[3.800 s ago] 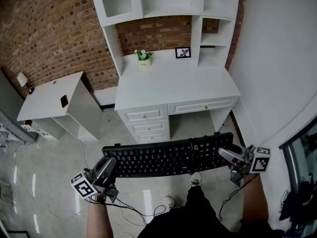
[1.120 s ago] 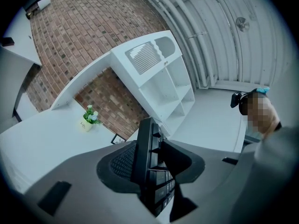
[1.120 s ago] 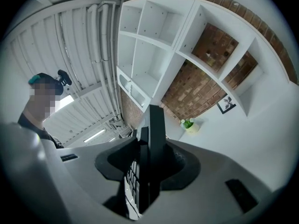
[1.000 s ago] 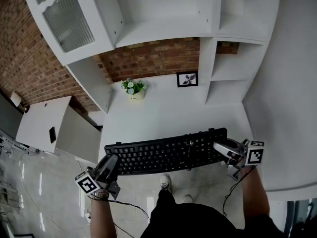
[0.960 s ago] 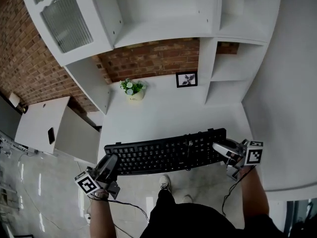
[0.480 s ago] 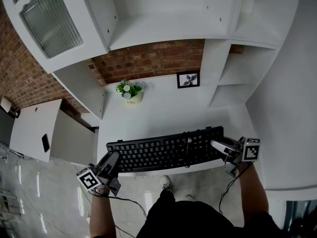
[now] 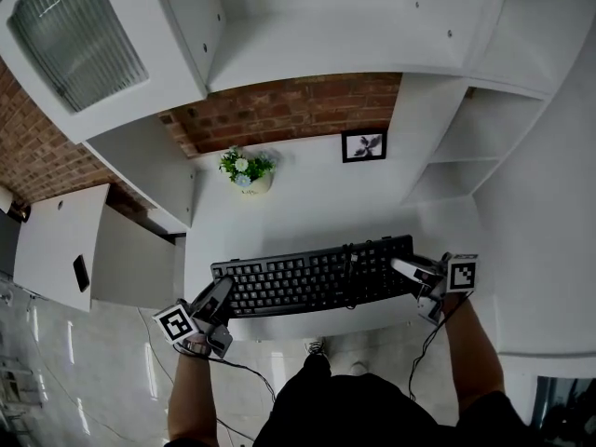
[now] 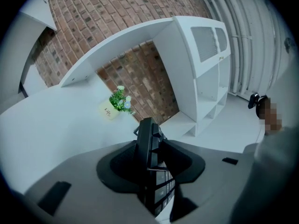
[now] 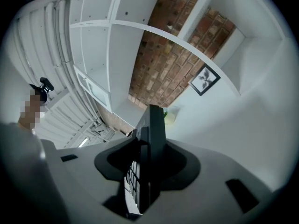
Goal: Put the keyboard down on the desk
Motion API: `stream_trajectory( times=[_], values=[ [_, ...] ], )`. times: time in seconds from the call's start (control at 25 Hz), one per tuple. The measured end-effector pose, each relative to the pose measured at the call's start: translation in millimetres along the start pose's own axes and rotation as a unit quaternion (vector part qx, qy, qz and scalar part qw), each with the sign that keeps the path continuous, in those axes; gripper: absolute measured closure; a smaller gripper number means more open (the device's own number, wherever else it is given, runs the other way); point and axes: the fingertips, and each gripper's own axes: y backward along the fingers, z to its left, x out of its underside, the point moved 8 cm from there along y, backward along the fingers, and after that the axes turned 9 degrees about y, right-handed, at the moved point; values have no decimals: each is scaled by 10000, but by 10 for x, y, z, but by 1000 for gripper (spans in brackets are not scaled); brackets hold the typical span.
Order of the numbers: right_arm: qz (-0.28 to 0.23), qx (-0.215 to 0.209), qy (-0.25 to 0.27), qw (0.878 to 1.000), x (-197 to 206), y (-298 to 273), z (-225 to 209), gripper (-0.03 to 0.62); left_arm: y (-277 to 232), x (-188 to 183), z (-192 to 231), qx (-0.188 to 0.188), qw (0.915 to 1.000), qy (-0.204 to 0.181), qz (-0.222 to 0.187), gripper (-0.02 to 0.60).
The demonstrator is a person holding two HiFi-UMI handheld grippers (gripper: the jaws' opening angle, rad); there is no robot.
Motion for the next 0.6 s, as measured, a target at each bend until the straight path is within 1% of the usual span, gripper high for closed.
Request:
stream_trajectory(
  times=[0.12,0.36,0.4,0.44,0.52,0.6],
  values=[
    [157,-16,106,9998,11,-150,-140,428,-90,-45,224,-102,9998,102,148,402],
    [403,256,-202,9987,162,-363,-533,428,-257,-67,711,-346,9981,318,403,402],
    [463,351,-275,9979,191,-391,-599,427,-270,-62,797,-457,9971,432,434,402],
    [521,496,-424,9965,231,-412,-662,425,-261,-39,896,-688,9943,689,435,400],
    [605,887,-936,9898,345,-429,-771,425,-237,23,1078,-1189,9832,1326,401,400],
    [639,977,-1093,9871,408,-482,-862,424,-254,59,1174,-1446,9733,1737,406,400]
  ],
)
